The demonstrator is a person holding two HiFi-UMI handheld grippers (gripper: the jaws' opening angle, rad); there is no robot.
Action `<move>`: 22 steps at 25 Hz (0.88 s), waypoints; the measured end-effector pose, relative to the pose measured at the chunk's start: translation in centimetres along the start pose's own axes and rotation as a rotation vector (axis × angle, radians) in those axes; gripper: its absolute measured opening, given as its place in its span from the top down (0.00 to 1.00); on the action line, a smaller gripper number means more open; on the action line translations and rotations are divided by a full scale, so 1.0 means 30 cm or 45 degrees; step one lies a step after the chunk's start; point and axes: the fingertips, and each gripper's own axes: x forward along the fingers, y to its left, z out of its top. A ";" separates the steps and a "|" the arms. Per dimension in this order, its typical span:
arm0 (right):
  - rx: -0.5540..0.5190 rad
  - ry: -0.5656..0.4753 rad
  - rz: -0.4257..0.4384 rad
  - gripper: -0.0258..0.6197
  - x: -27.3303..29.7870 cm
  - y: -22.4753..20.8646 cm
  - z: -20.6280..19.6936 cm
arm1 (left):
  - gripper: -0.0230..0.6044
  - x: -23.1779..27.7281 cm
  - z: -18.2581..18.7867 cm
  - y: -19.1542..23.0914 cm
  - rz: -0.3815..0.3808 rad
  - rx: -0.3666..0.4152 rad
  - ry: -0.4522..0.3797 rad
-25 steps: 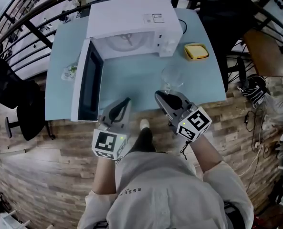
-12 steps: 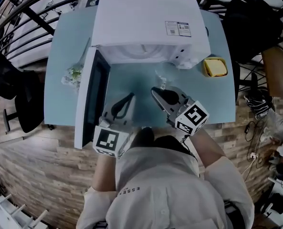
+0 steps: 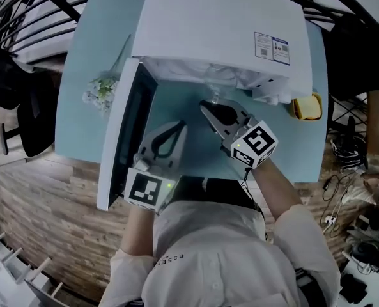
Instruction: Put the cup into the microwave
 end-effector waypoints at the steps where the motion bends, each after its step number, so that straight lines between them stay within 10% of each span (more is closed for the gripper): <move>1: -0.005 0.004 0.009 0.93 0.017 -0.010 -0.004 | 0.96 0.004 -0.006 0.010 0.012 -0.004 0.002; 22: -0.053 -0.020 0.081 0.93 0.246 -0.194 -0.069 | 0.96 0.085 -0.055 0.133 0.146 -0.053 0.035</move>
